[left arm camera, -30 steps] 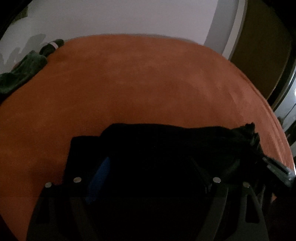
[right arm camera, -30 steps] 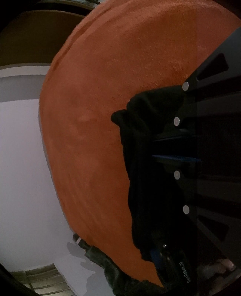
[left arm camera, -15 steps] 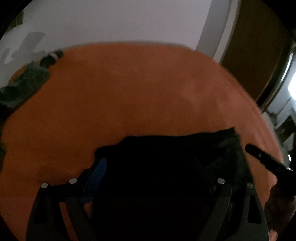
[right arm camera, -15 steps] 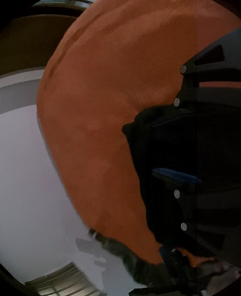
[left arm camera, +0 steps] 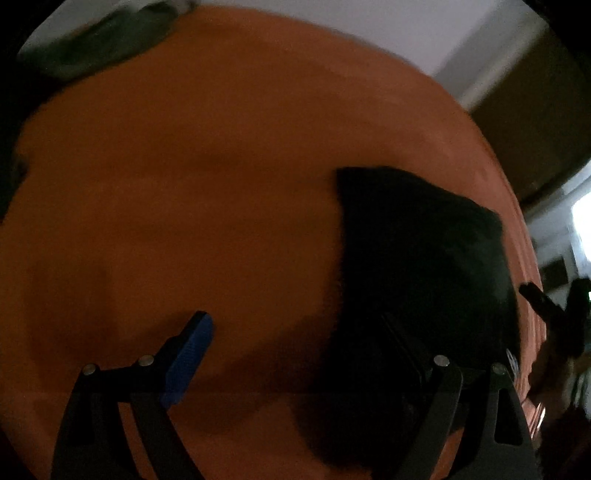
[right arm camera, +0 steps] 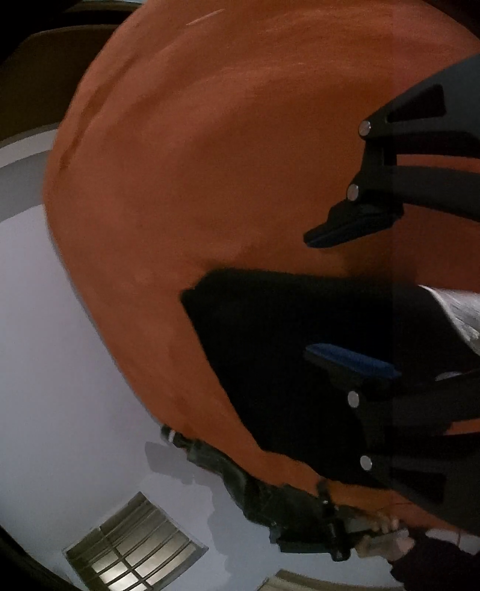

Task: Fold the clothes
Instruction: 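Lift the sweatshirt with both grippers and fold it over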

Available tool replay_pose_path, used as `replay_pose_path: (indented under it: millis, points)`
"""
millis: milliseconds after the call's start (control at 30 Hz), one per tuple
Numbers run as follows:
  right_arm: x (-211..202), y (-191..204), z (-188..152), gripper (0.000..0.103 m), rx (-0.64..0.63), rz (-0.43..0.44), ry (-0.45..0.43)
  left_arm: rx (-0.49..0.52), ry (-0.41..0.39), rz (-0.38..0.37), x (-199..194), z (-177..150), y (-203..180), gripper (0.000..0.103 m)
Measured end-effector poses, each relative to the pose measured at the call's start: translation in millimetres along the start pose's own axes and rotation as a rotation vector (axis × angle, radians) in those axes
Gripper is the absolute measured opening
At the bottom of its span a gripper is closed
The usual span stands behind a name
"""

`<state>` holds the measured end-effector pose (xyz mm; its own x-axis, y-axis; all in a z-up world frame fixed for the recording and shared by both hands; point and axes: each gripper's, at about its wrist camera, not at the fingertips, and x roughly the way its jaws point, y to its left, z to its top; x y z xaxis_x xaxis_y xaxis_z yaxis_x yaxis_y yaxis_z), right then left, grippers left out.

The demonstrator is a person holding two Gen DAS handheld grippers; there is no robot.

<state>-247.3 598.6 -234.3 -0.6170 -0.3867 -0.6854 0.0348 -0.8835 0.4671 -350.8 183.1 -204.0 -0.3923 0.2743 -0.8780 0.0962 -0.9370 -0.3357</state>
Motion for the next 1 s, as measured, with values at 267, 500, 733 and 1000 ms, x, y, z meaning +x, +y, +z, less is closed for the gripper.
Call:
replay_pose_path:
  millis: [267,500,733,1000]
  points:
    - [34,-15,28,0.053,0.04,0.082,0.043,0.041,0.02,-0.251,21,48,-9,0.09]
    - [54,-18,36,0.053,0.068,0.124,0.076,0.047,0.066,-0.38,56,77,-21,0.09]
    - [66,-26,48,0.054,0.073,0.255,0.109,0.07,0.113,-0.534,76,100,-18,0.09]
    - [87,-28,63,0.056,0.103,0.371,0.181,0.018,0.135,-0.642,74,108,-4,0.085]
